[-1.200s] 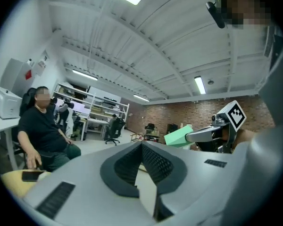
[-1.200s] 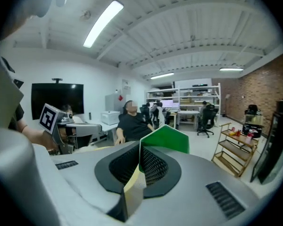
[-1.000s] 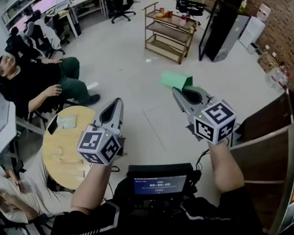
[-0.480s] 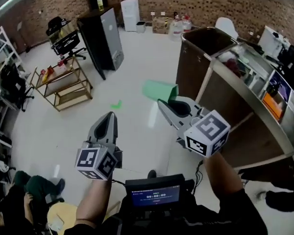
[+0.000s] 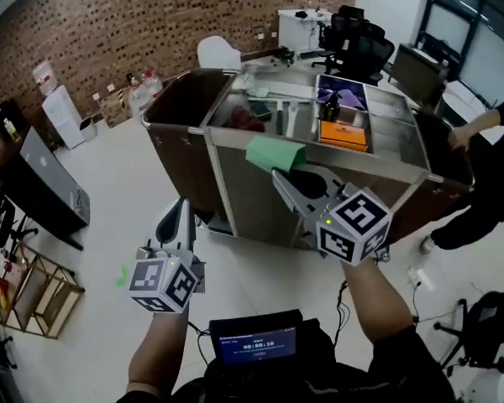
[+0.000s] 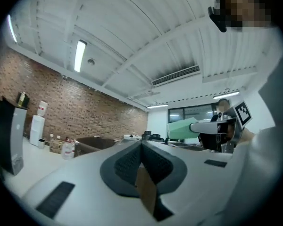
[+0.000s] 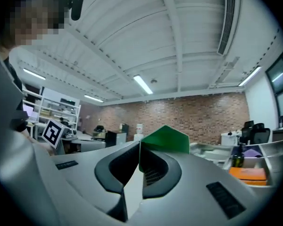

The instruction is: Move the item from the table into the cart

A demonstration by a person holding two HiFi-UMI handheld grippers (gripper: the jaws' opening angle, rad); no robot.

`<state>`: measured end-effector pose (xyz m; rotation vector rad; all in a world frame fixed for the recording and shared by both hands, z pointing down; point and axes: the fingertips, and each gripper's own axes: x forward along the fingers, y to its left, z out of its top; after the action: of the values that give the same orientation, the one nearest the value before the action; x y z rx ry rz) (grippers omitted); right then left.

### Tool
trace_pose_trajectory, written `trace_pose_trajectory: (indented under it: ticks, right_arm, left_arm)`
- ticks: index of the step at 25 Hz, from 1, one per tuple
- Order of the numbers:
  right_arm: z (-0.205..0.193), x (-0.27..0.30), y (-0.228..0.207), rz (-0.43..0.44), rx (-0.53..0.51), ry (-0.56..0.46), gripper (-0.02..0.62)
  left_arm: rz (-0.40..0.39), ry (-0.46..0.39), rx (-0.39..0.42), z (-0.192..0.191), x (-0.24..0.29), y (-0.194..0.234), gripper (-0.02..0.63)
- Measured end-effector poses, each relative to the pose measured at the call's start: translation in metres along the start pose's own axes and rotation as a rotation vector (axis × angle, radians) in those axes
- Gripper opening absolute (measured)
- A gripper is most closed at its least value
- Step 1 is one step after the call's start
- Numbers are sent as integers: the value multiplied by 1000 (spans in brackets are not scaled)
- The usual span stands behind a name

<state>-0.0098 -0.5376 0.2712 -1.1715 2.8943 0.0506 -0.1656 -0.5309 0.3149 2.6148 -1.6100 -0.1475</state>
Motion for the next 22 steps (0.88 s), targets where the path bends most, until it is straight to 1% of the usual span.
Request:
trace_pose_trajectory:
  ticks: [3, 6, 8, 10, 13, 16, 18, 20, 22]
  right_arm:
    - [12, -51, -66, -129, -26, 2, 0]
    - [22, -114, -131, -248, -35, -3, 0]
    - [25, -159, -171, -310, -44, 9, 0]
    - [29, -200, -212, -363, -68, 32, 0]
    - [35, -249, -270, -419, -93, 80, 0]
    - [37, -276, -327, -448, -111, 162, 0]
    - [34, -284, -364, -465, -112, 221, 0]
    - [29, -285, -398, -480, -114, 284, 0]
    - [22, -275, -428, -472, -125, 365, 0]
  left_arm:
    - [-142, -23, 0, 8, 65, -65, 0]
    - [-275, -46, -11, 13, 125, -139, 0]
    - [-335, -48, -13, 11, 158, -188, 0]
    - [-385, -41, 5, 10, 189, -233, 0]
    - [-452, -32, 22, 9, 230, -291, 0]
    - [-507, -1, 55, 5, 268, -337, 0]
    - [-542, 17, 114, 5, 292, -364, 0]
    - [-567, 8, 185, 9, 313, -382, 0]
    - [-608, 9, 201, 13, 338, -394, 0]
